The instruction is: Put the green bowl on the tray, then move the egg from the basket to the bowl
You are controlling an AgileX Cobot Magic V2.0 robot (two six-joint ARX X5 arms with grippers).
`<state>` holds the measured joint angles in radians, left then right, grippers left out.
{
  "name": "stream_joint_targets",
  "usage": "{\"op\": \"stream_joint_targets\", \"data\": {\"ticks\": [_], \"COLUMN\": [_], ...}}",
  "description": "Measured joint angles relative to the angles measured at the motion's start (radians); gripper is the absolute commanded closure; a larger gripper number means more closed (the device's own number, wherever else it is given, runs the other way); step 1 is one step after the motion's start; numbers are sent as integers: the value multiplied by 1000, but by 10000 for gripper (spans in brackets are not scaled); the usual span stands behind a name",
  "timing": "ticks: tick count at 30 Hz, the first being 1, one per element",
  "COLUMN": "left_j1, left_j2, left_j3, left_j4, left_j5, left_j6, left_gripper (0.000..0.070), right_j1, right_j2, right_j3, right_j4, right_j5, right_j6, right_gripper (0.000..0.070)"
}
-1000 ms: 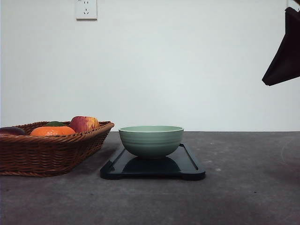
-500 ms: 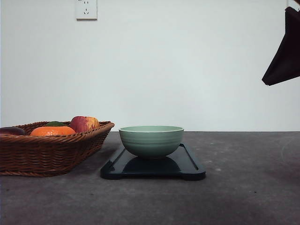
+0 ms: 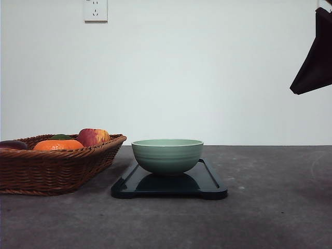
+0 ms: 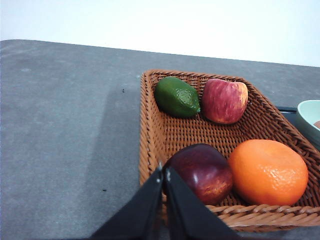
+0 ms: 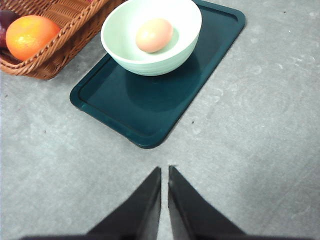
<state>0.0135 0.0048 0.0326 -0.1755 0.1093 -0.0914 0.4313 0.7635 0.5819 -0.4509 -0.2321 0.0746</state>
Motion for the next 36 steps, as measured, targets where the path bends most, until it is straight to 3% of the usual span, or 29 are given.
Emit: {"op": "stream_joint_targets", "data": {"ticks": [5,9,15,24,30,36], "left_j1": [0,0,0,0,0,0], "left_j2": [0,0,0,0,0,0], "left_j3": [0,0,0,0,0,0], "left_j4": [0,0,0,0,0,0], "left_j5": [0,0,0,0,0,0], "left_j6": [0,0,0,0,0,0], "left_gripper": [700,700,700,700,700,700], "right_j1": [0,-16,-142,-332,-371,-387], "right_j2": [-14,-106,-321,-629,-753,-759], "right_j3": [-4,-72,-290,-457,-545,-563], "right_j4": [6,95,217,241,244,284], "right_j5": [44,116,132,135,134,146], "right_j6": [-39,-94,-147,-156,-157,-157], "right_gripper": [683,683,683,683,683,683]}}
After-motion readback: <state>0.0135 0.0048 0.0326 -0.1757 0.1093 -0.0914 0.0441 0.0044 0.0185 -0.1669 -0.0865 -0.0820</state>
